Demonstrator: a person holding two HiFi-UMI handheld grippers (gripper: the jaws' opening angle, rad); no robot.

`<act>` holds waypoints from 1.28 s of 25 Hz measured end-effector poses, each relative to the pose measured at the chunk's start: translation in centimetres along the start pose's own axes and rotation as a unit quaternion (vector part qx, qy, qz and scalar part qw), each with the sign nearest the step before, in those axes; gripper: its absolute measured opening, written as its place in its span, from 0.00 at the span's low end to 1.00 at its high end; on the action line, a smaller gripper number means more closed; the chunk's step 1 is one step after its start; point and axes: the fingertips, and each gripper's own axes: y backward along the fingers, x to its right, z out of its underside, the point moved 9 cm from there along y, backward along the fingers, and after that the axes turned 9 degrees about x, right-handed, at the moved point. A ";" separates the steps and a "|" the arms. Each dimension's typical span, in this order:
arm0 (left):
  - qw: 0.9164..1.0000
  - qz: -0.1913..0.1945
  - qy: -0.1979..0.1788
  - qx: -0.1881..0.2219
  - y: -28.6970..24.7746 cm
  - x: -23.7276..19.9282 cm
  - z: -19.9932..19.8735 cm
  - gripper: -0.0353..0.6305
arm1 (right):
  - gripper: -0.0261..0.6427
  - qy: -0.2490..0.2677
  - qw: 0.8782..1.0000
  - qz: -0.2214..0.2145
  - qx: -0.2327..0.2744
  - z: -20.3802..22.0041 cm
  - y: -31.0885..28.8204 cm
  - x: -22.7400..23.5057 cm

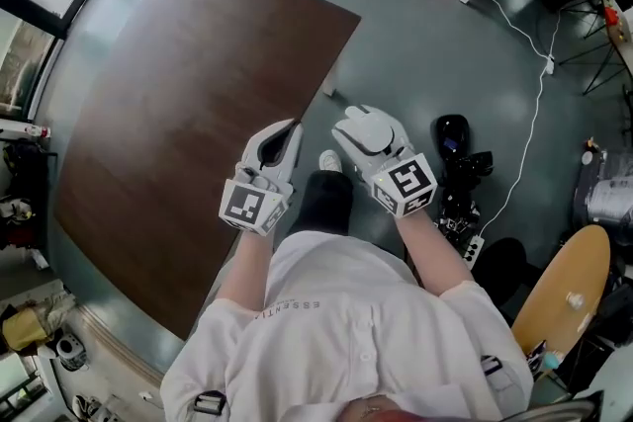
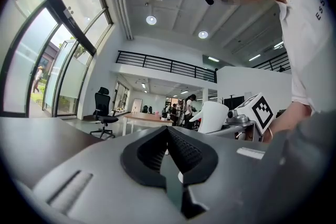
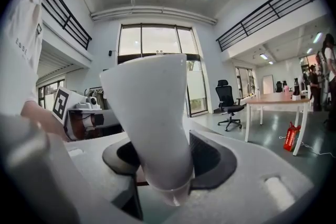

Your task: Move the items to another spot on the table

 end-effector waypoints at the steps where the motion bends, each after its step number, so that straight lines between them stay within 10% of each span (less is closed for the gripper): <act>1: 1.000 0.002 0.004 0.000 -1.6 -0.8 0.5 0.06 | 0.39 -0.002 1.000 0.003 -0.002 0.0 -0.8 1.4; 13: 0.997 -0.069 0.023 0.018 -14.5 -9.9 0.2 0.06 | 0.39 0.027 0.997 -0.056 -0.041 -2.7 -11.9 15.0; 20: 0.991 -0.130 -0.035 -0.008 -16.0 -12.6 0.2 0.06 | 0.39 0.033 0.987 -0.142 -0.072 -1.7 -20.2 18.7; 32: 0.920 -0.389 -0.047 0.003 -16.3 -16.3 0.4 0.06 | 0.39 0.069 0.925 -0.354 -0.119 0.3 -33.9 21.1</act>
